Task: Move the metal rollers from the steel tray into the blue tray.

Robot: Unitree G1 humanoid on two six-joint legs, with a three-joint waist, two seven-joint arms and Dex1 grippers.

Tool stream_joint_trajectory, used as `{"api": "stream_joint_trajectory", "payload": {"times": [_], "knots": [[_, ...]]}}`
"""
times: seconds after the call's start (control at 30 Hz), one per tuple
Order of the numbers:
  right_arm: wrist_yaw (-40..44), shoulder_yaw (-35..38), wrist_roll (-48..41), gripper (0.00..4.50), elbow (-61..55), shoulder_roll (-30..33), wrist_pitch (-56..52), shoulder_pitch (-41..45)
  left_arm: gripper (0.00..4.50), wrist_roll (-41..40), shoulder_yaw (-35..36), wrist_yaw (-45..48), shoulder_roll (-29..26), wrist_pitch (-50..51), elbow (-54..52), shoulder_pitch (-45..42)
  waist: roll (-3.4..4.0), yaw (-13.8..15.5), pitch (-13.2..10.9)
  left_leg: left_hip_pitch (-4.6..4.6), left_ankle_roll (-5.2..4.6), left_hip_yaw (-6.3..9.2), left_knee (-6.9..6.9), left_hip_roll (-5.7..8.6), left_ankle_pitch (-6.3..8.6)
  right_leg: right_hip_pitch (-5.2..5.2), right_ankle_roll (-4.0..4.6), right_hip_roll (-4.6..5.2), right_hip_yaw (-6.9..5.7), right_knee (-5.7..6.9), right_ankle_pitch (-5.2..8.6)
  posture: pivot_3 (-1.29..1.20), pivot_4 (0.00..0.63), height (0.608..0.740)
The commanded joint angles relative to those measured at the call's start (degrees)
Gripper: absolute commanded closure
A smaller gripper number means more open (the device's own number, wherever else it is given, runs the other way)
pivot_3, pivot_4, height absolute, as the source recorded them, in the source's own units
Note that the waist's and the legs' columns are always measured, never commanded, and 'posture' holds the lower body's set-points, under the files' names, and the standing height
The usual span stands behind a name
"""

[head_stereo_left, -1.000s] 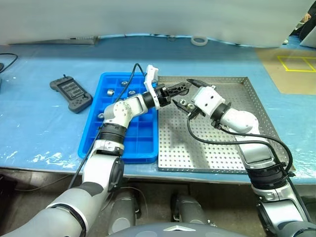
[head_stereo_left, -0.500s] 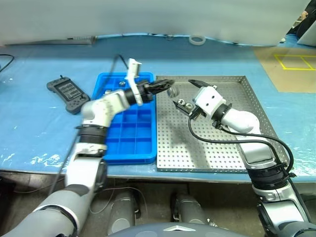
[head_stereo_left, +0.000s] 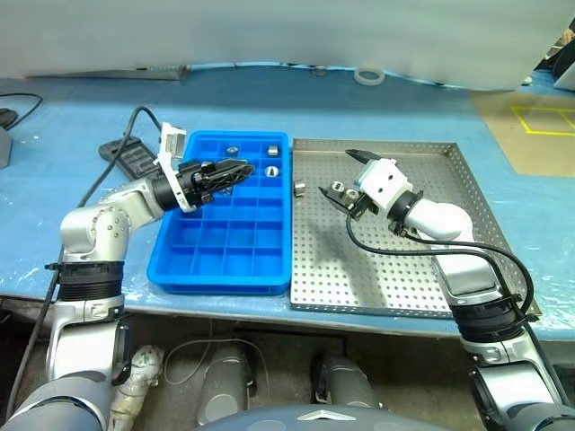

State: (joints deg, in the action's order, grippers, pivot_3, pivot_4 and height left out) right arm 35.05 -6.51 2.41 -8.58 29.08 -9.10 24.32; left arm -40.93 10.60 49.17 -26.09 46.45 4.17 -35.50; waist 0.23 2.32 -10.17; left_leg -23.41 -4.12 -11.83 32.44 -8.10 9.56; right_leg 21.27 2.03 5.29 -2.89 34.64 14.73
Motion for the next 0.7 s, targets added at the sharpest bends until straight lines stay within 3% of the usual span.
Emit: {"api": "stream_joint_trajectory", "payload": {"times": [0.03, 0.27, 0.5, 0.7], "knots": [[0.07, 0.34, -0.13, 0.03, -0.26, 0.10, 2.01, 0.98, 2.22, 7.14, -4.83, -1.52, 1.43, -8.46, 0.76, -1.91, -0.01, 0.12, 0.00, 0.00, 0.02, 0.00, -0.03, 0.00, -0.02, 0.01, 0.00, 0.00, 0.00, 0.00, 0.00, -0.08, 0.150, 0.740], [-1.48, 2.26, -0.48, 0.03, -1.90, 0.57, 0.85, -1.37, 2.22, 19.02, -17.64, 4.44, 7.18, -22.02, 11.39, -13.09, -0.09, 0.27, -0.05, -0.14, -0.08, 0.01, -0.02, 0.01, 0.00, 0.08, -0.01, 0.00, -0.02, -0.04, -0.01, -0.13, 0.150, 0.740], [-4.12, 2.83, 0.29, 0.03, -6.01, -0.21, -0.98, -5.31, 2.22, 34.68, -27.72, 6.58, 14.56, -31.83, 42.05, -34.82, -0.11, -0.75, -0.05, -0.12, -0.32, 0.01, 0.09, 0.03, -0.03, 0.06, -0.02, 0.01, 0.03, -0.02, -0.01, -0.19, 0.150, 0.740], [-6.82, 1.74, 1.29, 0.03, -8.45, -1.94, -2.14, -7.77, 2.22, 47.10, -35.09, 9.00, 20.41, -37.96, 62.78, -46.31, -0.11, -1.63, -0.06, -0.14, -0.33, 0.05, 0.00, 0.02, -0.04, 0.15, -0.02, 0.00, -0.02, 0.01, -0.01, -0.23, 0.150, 0.740]]}}
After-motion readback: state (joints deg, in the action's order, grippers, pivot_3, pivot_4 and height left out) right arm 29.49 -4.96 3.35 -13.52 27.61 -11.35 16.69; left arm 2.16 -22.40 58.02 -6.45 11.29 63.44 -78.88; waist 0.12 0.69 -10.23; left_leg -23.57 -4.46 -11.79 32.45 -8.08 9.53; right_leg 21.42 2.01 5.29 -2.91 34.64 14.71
